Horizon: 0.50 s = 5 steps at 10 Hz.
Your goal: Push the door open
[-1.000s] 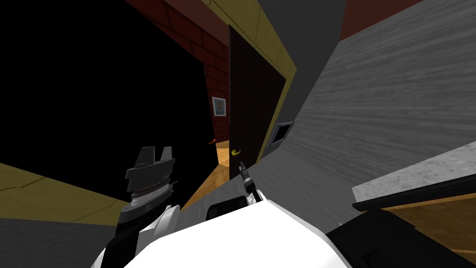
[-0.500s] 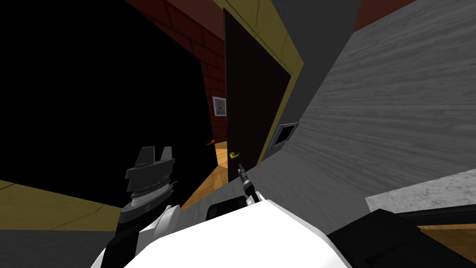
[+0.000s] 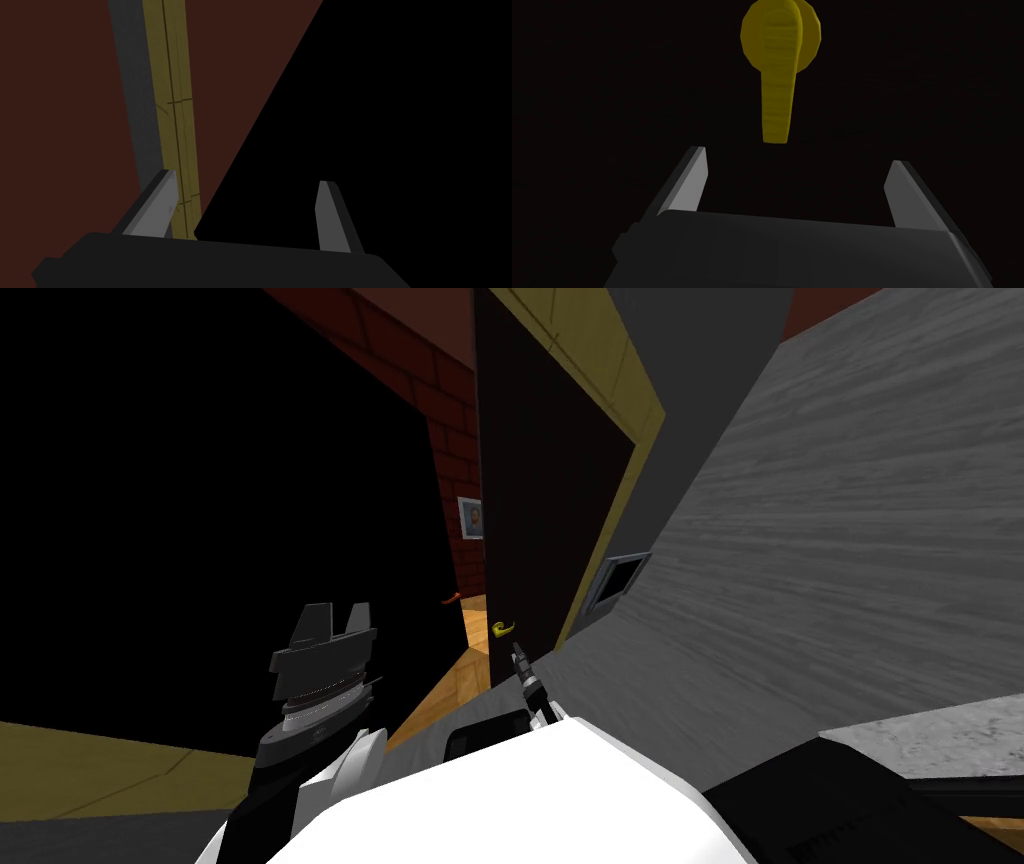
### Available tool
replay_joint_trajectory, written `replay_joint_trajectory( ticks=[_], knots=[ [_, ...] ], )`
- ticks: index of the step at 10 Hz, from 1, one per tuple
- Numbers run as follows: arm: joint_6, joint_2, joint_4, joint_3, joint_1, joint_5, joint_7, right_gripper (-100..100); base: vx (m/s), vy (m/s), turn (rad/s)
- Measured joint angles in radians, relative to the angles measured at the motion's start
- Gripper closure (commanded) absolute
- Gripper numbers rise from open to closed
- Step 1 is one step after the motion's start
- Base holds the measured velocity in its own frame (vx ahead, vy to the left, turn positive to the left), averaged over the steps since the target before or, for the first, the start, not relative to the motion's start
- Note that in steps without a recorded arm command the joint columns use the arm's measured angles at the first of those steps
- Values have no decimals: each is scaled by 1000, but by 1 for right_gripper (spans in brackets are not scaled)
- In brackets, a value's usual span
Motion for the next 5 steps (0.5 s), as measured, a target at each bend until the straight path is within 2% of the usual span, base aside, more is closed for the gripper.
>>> replay_joint_trajectory(
  ticks=[5],
  knots=[
    [-17, 9, 31, -13, -11, -6, 5, -100, 200, 37, 31]
  ],
)
